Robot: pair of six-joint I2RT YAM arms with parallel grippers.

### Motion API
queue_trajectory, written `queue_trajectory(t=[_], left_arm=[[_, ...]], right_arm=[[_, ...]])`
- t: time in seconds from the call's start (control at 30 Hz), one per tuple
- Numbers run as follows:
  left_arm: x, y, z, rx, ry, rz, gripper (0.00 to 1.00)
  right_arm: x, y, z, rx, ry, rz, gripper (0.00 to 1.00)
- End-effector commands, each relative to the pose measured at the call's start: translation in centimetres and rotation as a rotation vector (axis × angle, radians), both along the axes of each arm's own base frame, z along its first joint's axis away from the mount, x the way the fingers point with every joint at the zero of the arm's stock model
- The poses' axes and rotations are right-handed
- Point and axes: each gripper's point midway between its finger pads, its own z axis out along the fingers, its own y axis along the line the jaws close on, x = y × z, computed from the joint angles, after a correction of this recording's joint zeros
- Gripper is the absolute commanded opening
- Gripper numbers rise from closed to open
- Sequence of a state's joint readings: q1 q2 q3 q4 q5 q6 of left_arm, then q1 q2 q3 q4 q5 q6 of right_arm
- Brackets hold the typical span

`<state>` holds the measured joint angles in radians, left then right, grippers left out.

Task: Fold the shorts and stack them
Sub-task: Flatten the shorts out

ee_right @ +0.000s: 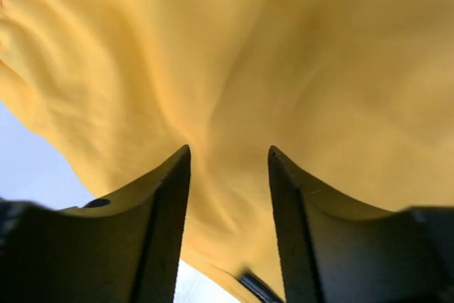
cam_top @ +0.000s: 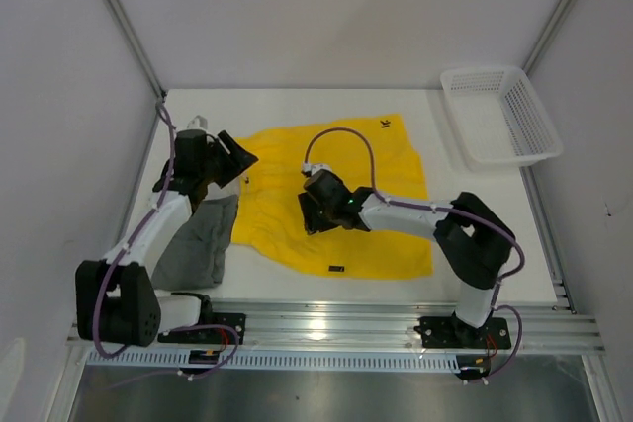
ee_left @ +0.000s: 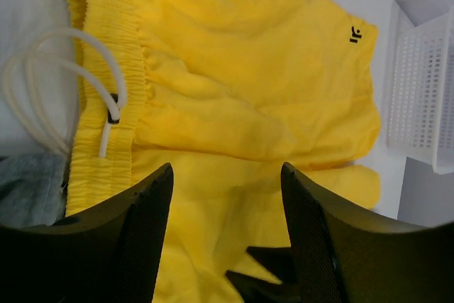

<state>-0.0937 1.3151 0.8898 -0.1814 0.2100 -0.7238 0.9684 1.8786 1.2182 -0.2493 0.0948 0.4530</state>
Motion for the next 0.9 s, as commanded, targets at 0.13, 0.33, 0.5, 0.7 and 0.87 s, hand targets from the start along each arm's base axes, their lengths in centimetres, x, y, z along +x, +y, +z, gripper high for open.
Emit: queue_trajectory(t=[0.13, 0.33, 0.5, 0.7, 0.87], left_arm=[[-5.1, 1.7, 0.6, 0.023, -0.052, 0.066, 0.65], [-8.5, 1.7, 0.0, 0.026, -0.033, 0.041, 0.79], [-10.9, 1.3, -2.1, 0.028, 0.040, -0.011, 0.79], [-13.0, 0.7, -4.7, -0.014, 0.114, -0.019, 0.75], [-14.6, 1.3, -5.8, -0.009, 0.160, 0.022, 0.73]], right_arm=[[3.2, -9.4, 8.1, 0.231, -0.020, -0.362, 0.59], [0.0, -19.1, 8.1, 0.270, 0.013, -0.635, 0.57], [-4.3, -22.4, 7.2, 0.250, 0.076, -0.693, 0.58], [-7.6, -24.8, 5.1, 0.195, 0.204, -0.864, 0.54], [-10.5, -27.4, 3.4, 0.092, 0.292, -1.088, 0.55]])
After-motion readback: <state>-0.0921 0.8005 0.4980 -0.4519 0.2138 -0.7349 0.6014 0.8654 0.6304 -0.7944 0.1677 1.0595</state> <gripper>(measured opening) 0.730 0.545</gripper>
